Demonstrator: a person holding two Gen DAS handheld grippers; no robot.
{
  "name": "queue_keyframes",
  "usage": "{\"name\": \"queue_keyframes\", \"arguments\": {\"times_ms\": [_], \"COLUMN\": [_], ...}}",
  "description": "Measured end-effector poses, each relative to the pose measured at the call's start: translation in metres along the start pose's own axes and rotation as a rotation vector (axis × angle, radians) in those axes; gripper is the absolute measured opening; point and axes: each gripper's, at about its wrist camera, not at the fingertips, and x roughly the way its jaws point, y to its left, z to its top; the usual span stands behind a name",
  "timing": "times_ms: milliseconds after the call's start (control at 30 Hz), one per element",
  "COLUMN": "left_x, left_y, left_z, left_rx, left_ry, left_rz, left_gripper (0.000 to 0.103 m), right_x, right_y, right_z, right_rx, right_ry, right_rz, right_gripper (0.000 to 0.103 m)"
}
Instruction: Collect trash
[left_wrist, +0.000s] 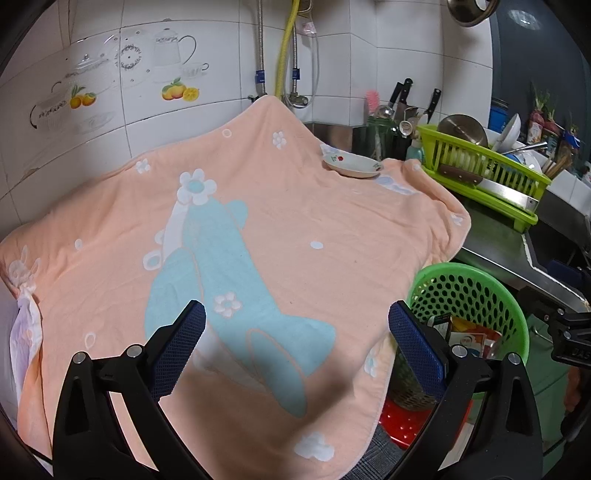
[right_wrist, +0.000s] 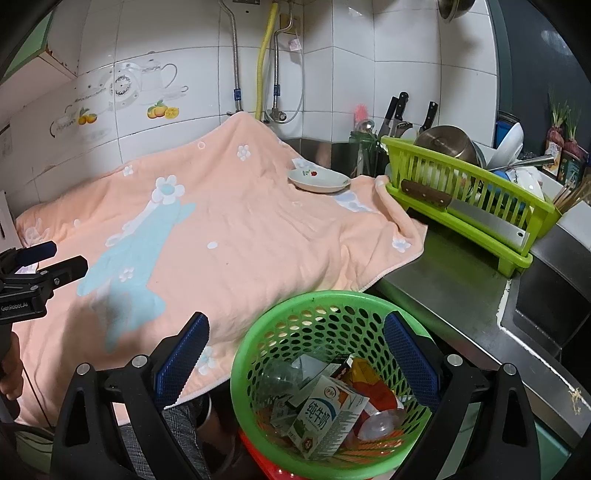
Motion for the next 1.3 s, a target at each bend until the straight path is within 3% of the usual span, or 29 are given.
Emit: {"name": "queue_keyframes", "arguments": {"times_ms": [1300], "left_x": [-0.040], "left_y": [-0.030], "left_z": [-0.012], "left_rx": [0.039], "left_ry": [-0.076], "left_rz": [-0.005], "left_gripper": [0.098], "right_x": [-0.043], "right_y": [-0.001], "right_z": [-0.014], "right_rx": [0.013], "right_ry": [-0.075], "right_rz": [-0.022], "right_gripper": [0.093]}}
